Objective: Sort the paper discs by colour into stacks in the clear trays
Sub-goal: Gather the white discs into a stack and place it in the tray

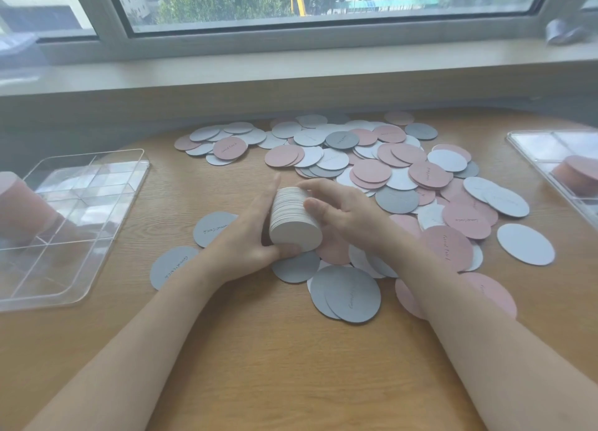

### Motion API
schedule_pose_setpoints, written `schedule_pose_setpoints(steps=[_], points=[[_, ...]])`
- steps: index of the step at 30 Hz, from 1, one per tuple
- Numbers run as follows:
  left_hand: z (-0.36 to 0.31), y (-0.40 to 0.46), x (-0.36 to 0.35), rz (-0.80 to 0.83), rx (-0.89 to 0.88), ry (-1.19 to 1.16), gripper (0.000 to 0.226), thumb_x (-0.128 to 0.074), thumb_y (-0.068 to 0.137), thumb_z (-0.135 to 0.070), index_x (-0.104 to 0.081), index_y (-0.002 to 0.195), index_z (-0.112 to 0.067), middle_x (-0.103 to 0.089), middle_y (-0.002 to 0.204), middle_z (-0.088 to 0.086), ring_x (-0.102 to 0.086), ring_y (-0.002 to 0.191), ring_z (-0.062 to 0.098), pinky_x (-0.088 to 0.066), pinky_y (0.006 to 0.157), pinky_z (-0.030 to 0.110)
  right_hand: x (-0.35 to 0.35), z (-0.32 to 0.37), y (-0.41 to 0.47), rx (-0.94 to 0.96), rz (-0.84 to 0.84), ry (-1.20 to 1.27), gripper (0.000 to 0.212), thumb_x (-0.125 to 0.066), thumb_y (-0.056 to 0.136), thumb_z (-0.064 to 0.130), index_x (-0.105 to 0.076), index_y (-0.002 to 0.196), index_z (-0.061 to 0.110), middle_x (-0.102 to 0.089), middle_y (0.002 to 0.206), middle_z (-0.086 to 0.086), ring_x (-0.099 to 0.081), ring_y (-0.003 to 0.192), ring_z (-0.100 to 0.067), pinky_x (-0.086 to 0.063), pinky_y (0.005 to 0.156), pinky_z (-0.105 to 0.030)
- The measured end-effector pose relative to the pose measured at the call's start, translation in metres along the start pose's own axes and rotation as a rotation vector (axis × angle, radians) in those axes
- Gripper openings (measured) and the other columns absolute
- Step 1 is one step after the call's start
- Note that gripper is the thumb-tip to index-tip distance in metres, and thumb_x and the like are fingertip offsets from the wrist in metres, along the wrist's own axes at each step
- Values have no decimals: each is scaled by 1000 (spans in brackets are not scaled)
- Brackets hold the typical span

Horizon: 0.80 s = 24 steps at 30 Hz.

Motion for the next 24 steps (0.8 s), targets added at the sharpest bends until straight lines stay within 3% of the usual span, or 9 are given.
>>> schedule_pose_setpoints(steps=[3, 6, 9, 11, 12, 14, 18, 24], points=[[2, 1, 0, 5, -18, 56, 122, -73, 73, -63, 11, 158, -36, -18, 140, -46, -32, 133, -10, -29, 105, 13, -1, 3, 0, 52, 37, -81, 43, -50, 103, 35, -52, 143, 21, -56, 141, 9, -50, 128, -3, -36, 110, -23], [2, 1, 0, 4, -23, 64, 121, -72, 72, -66, 10, 157, -40, -20, 148, -39, -31, 138, -6, -29, 109, 18, 3, 3, 3, 99, 57, -195, 44, -45, 104, 36, -49, 145, 21, -51, 142, 12, -43, 129, 1, -27, 105, -7], [2, 1, 0, -3, -18, 67, 117, -79, 76, -53, 4, 158, -40, -24, 158, -22, -29, 143, -3, -30, 115, 27, 21, -3, 4, 72, -9, -281, 34, -50, 101, 37, -61, 130, 23, -57, 117, 7, -56, 102, -8, -41, 93, -20], [3, 1, 0, -4, -11, 59, 115, -81, 78, -48, 1, 158, -42, -30, 159, -17, -35, 142, 2, -33, 116, 32, 43, -8, 1, -11, -58, -401, 17, -59, 97, 34, -65, 110, 25, -57, 104, 7, -55, 88, -8, -46, 85, -31], [3, 1, -1, -6, -9, 50, 114, -81, 78, -47, 0, 157, -42, -32, 158, -16, -37, 141, 4, -35, 116, 34, 53, -10, -2, -76, -35, -481, 13, -63, 94, 35, -64, 103, 25, -57, 101, 7, -53, 85, -5, -46, 80, -30], [4, 1, -1, -14, -6, 35, 113, -82, 77, -47, -2, 158, -40, -36, 156, -16, -40, 140, 5, -37, 115, 36, 68, -16, -10, -225, 88, -596, 21, -70, 87, 39, -61, 101, 28, -57, 101, 9, -51, 85, 0, -42, 73, -28], [6, 2, -2, -15, -5, 19, 114, -83, 76, -47, -3, 158, -41, -39, 153, -17, -43, 137, 5, -40, 113, 38, 69, -13, -20, -367, 250, -602, 40, -81, 70, 48, -58, 102, 37, -56, 102, 15, -54, 92, -3, -49, 80, -33], [7, 2, -1, -12, -6, 8, 114, -84, 76, -45, -4, 158, -42, -36, 156, -16, -41, 139, 7, -39, 114, 40, 63, -3, -23, -360, 309, -636, 30, -82, 68, 46, -62, 90, 39, -54, 98, 18, -54, 87, -2, -43, 68, -29]])
Point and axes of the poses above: each hand's wrist, its own y-axis towards the middle knuckle, its own x-axis out of the back of the hand, z = x × y, the point moved 2 cm from there along y, towards the middle knuckle
